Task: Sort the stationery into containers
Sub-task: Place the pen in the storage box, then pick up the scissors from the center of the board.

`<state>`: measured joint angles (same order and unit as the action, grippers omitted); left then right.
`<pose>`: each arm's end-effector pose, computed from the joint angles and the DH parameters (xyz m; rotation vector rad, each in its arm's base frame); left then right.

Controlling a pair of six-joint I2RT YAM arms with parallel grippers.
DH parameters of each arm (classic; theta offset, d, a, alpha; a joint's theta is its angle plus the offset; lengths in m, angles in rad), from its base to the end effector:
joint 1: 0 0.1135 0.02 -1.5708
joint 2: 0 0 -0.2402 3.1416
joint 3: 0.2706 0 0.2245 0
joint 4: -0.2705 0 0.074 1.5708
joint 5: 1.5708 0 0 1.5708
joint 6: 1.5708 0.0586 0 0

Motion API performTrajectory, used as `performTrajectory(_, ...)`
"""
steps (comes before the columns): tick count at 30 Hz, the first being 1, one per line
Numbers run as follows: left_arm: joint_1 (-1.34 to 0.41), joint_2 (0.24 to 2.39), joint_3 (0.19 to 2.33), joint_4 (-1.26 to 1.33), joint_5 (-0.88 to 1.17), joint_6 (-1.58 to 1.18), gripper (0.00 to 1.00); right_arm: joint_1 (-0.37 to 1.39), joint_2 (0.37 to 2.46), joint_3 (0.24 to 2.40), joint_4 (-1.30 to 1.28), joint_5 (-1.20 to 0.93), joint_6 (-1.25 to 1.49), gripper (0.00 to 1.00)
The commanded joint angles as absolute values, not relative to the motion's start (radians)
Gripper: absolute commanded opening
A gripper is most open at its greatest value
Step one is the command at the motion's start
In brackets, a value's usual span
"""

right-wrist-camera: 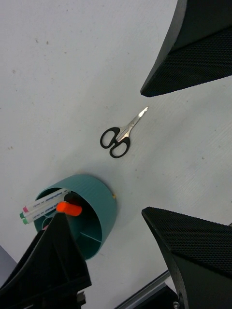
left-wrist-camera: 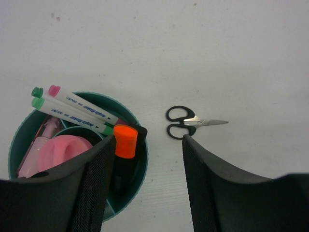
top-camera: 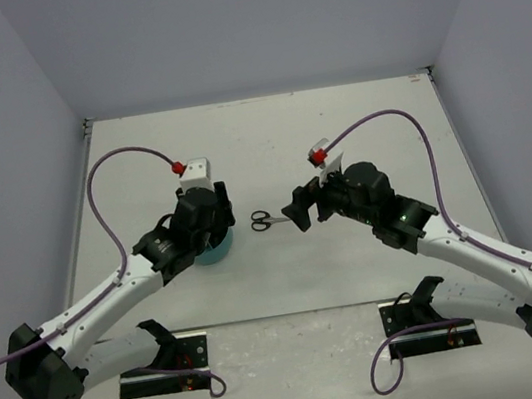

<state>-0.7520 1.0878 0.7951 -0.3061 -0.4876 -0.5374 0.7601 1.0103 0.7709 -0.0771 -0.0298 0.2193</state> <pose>0.1917 -0.1417 0.2504 -0.0491 2.1010 -0.2473 0.1747 0.1685 0.2827 -0.5405 1.8712 0.6896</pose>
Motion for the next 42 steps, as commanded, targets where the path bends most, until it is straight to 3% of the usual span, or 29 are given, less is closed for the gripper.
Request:
performTrajectory(1,-0.770,0.997,0.886,-0.309,-0.428,-0.548,0.69,0.762,1.073,0.751,-0.026,-0.135,0.135,0.99)
performTrajectory(3,-0.772,0.955,0.937,-0.349,-0.421,-0.554,0.88,0.763,1.159,0.818,-0.092,-0.132,0.103,0.97)
performTrajectory(5,-0.772,0.910,0.976,-0.397,-0.432,-0.553,1.00,0.764,1.284,0.907,-0.214,-0.073,0.073,0.88)
performTrajectory(9,-0.772,0.862,1.050,-0.551,-0.462,-0.547,1.00,0.764,1.522,1.086,-0.373,-0.020,0.078,0.55)
performTrajectory(13,-0.772,0.812,1.086,-0.666,-0.508,-0.525,1.00,0.764,1.688,1.235,-0.420,0.010,0.092,0.41)
performTrajectory(23,-0.772,0.603,0.915,-0.719,-0.515,-0.430,1.00,0.764,2.032,1.563,-0.574,0.041,0.049,0.34)
performTrajectory(31,-0.772,0.486,0.840,-0.645,-0.538,-0.432,1.00,0.764,2.096,1.602,-0.596,0.003,0.020,0.34)
performTrajectory(42,-0.772,0.483,0.818,-0.626,-0.528,-0.431,1.00,0.764,2.170,1.672,-0.627,0.004,0.035,0.32)
